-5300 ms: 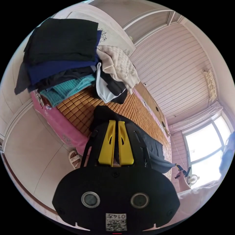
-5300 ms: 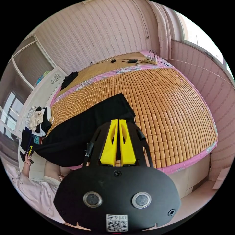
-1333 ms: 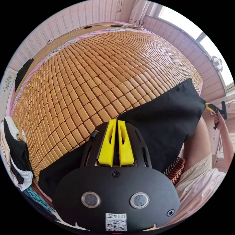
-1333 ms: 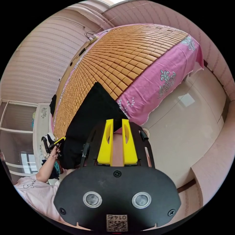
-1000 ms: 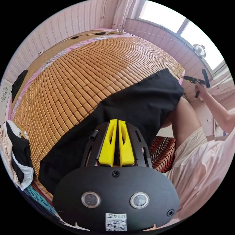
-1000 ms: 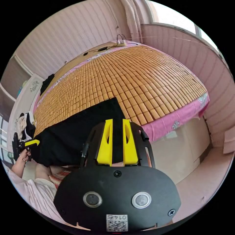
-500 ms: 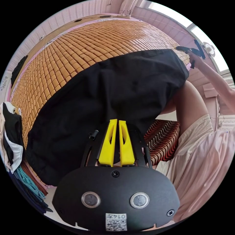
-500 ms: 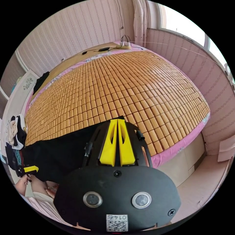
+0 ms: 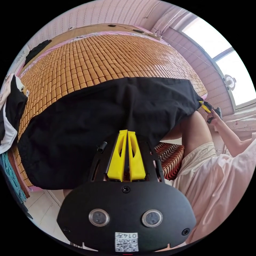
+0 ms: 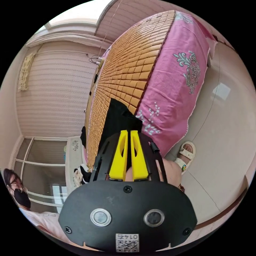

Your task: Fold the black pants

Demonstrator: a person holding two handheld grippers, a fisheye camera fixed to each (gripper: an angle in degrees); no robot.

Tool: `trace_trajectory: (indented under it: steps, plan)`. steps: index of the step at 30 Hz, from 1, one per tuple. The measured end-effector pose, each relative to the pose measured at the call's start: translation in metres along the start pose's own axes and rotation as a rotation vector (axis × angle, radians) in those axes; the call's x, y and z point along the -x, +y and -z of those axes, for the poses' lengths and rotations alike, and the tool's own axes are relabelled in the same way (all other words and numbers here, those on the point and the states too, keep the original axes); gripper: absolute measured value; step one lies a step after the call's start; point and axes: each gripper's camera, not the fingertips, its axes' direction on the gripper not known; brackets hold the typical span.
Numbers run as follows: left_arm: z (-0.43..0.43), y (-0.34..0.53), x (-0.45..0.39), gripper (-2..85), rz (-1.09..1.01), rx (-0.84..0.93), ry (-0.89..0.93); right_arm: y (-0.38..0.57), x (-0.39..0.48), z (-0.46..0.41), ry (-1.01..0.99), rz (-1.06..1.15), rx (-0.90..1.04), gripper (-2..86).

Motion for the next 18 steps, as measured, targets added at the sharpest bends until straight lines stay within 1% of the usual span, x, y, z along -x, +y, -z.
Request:
trace_trajectory:
  steps: [1, 3, 4, 7, 9, 12, 14, 16, 18]
  plan:
    - [0.004, 0.003, -0.001, -0.9, -0.002, -0.014, -0.013, 0.001, 0.007, -0.001, 0.016, 0.036, -0.004, 2.2]
    - [0.017, 0.014, -0.005, -0.8, -0.02, -0.074, -0.079, 0.005, 0.033, -0.009, 0.13, 0.169, 0.0, 1.9]
    - [0.019, 0.016, -0.007, -0.7, -0.028, -0.084, -0.095, 0.006, 0.038, -0.012, 0.15, 0.198, 0.002, 2.0]
    - [0.02, 0.027, -0.013, 0.1, -0.053, -0.092, -0.152, 0.009, 0.052, -0.041, 0.31, 0.277, 0.046, 3.2]
    - [0.018, 0.036, -0.012, 0.1, -0.038, -0.084, -0.197, 0.02, 0.061, -0.07, 0.503, 0.327, 0.122, 4.8]
    - [0.027, 0.051, 0.0, 0.2, 0.016, -0.118, -0.214, 0.048, 0.082, -0.094, 0.627, 0.399, 0.087, 5.1]
    - [0.036, 0.061, 0.016, 0.7, 0.075, -0.144, -0.232, 0.071, 0.103, -0.116, 0.656, 0.487, 0.086, 4.6]
    - [0.045, 0.071, 0.038, 1.3, 0.148, -0.161, -0.273, 0.101, 0.133, -0.152, 0.621, 0.637, 0.157, 3.2]
    - [0.057, 0.082, 0.069, 1.9, 0.237, -0.194, -0.306, 0.159, 0.182, -0.218, 0.536, 0.932, 0.346, 0.5]
